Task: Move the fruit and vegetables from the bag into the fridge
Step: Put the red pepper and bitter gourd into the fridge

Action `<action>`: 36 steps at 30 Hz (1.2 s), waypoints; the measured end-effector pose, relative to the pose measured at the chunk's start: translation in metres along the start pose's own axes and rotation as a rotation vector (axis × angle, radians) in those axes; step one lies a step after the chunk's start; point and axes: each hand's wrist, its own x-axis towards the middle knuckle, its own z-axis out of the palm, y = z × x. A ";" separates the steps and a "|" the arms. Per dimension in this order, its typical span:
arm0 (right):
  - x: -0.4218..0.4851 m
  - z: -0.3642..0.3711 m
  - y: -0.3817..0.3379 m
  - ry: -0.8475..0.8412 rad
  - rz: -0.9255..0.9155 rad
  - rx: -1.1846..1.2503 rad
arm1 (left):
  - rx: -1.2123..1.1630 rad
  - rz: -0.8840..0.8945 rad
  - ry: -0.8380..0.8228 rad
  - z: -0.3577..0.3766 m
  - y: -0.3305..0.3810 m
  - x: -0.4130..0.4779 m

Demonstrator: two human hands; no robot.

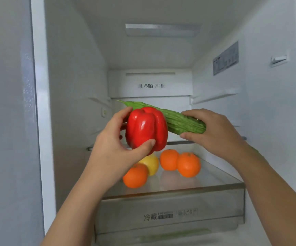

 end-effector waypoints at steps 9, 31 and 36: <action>0.085 0.025 0.042 -0.230 -0.060 0.043 | 0.247 0.023 -0.133 0.013 -0.013 0.061; 0.166 0.091 0.116 -0.530 -0.058 0.065 | 0.391 -0.351 -0.629 0.042 -0.074 0.171; 0.165 0.099 0.121 -0.571 -0.083 0.029 | 0.332 -0.382 -0.691 0.055 -0.089 0.173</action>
